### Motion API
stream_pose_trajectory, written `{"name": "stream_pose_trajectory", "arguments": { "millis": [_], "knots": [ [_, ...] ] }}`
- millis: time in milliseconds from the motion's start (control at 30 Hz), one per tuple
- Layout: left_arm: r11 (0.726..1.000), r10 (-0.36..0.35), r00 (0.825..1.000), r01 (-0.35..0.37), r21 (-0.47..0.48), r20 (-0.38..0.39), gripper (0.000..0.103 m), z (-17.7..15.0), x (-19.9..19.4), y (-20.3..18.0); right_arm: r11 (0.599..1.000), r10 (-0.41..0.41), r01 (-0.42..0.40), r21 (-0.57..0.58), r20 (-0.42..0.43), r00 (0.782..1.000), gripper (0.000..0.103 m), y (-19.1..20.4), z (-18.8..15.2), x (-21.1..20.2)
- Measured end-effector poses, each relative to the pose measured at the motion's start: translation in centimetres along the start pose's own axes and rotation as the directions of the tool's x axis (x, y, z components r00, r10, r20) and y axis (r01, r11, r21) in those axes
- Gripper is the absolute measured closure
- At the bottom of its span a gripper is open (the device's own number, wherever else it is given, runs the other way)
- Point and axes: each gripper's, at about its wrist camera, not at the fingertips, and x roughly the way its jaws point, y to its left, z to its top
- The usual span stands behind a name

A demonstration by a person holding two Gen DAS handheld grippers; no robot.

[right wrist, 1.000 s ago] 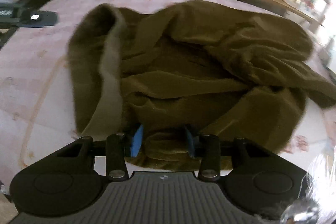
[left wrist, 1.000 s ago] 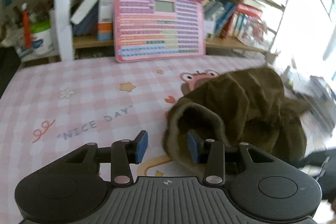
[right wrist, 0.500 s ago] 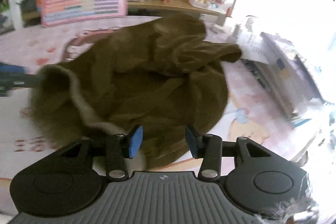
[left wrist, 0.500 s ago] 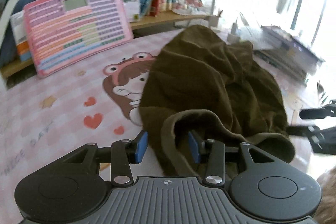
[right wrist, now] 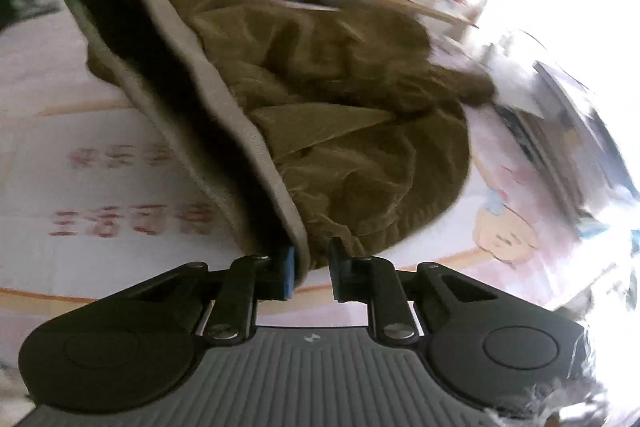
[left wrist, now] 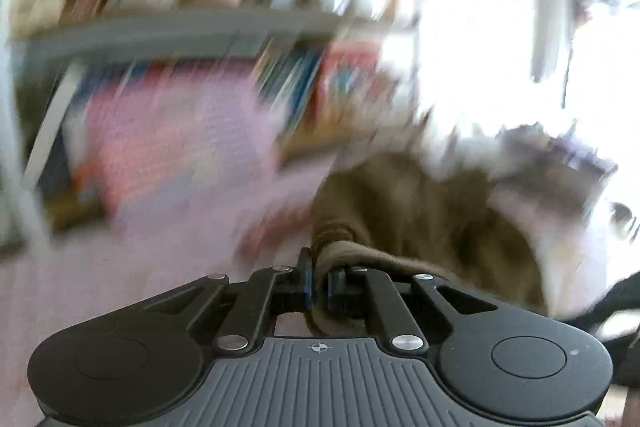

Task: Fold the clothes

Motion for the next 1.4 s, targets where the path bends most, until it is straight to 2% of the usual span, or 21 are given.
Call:
{"name": "stream_pose_trajectory", "arguments": {
  "millis": [33,100,333,533,600,667,733,833,967,1167,1267,1400],
  "knots": [
    [0.999,0.013,0.997,-0.016,-0.038,-0.08,0.095,-1.2,0.9,0.9,1.0,0.02,-0.02,-0.015,-0.02,1.0,0.087,0.4,-0.1,0.4],
    [0.993,0.029,0.972,-0.056,-0.109,-0.232,0.094,-3.6,2.7,2.7,0.998,0.043,-0.045,-0.052,-0.048,0.998,0.084,1.1,-0.2,1.0],
    [0.993,0.055,0.971,-0.077,-0.086,-0.232,0.09,-4.1,2.7,2.3,0.984,0.015,-0.024,-0.179,-0.048,0.999,0.08,2.5,-0.6,1.1],
    [0.992,0.076,0.964,-0.099,-0.078,-0.255,0.087,-3.5,2.7,1.6,0.975,-0.021,0.024,-0.22,0.015,1.0,0.079,2.0,-0.8,0.2],
    [0.99,0.102,0.962,-0.122,-0.066,-0.255,0.084,-3.5,2.5,1.2,0.973,-0.018,0.026,-0.227,0.036,0.999,0.079,1.7,-0.9,0.0],
    [0.988,0.129,0.961,-0.145,-0.049,-0.244,0.084,-3.2,2.1,0.6,0.971,0.014,-0.005,-0.239,0.034,0.999,0.08,1.6,-1.2,-0.1],
    [0.985,0.165,0.959,-0.173,-0.014,-0.231,0.083,-3.1,1.7,-0.2,0.966,0.05,-0.04,-0.255,0.032,0.998,0.082,1.5,-1.7,0.0],
    [0.973,0.231,0.945,-0.22,0.071,-0.231,0.082,-2.9,2.0,-1.4,0.956,0.082,-0.065,-0.288,0.048,0.996,0.083,1.4,-2.2,0.2],
    [0.949,0.294,0.934,-0.26,0.177,-0.205,0.082,-2.1,2.2,-3.0,0.952,0.093,-0.07,-0.299,0.065,0.994,0.083,1.3,-2.4,0.0],
    [0.913,0.287,0.945,-0.219,0.344,-0.159,0.082,-2.2,2.0,-4.5,0.959,0.064,-0.037,-0.282,0.089,0.994,0.082,1.8,-2.2,-0.3],
    [0.894,0.246,0.959,-0.168,0.415,-0.143,0.082,-2.7,2.2,-4.1,0.968,0.034,-0.01,-0.251,0.089,0.995,0.087,2.5,-2.1,-0.5],
    [0.863,0.15,0.982,-0.072,0.5,-0.118,0.08,-3.1,1.9,-3.3,0.977,-0.054,0.07,-0.202,0.085,0.995,0.091,4.1,-2.0,-0.7]
  ]
}}
